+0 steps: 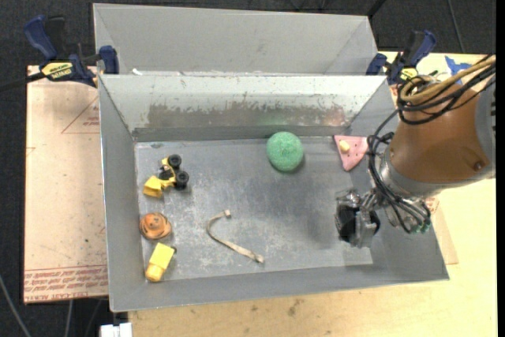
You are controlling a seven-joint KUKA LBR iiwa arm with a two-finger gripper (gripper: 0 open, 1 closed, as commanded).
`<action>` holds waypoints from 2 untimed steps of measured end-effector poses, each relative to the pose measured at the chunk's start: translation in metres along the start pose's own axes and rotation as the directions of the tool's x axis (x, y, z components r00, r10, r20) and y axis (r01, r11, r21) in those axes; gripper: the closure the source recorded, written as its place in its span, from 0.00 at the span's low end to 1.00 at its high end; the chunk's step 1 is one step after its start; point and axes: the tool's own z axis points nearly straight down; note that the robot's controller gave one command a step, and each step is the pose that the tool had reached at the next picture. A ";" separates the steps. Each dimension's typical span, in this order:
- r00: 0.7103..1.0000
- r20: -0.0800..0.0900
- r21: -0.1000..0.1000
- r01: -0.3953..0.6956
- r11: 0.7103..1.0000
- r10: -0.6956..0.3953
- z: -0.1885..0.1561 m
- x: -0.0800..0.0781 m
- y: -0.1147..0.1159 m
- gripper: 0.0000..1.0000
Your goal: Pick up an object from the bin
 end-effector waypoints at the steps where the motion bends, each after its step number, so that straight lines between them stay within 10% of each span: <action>1: 1.000 -0.005 -0.002 0.011 1.000 -0.011 -0.028 0.001 -0.013 1.00; 2: 1.000 -0.003 -0.001 0.002 1.000 -0.002 -0.036 -0.026 -0.015 1.00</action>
Offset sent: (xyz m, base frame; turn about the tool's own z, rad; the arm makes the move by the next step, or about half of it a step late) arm 0.0329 -0.0092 0.0366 0.0008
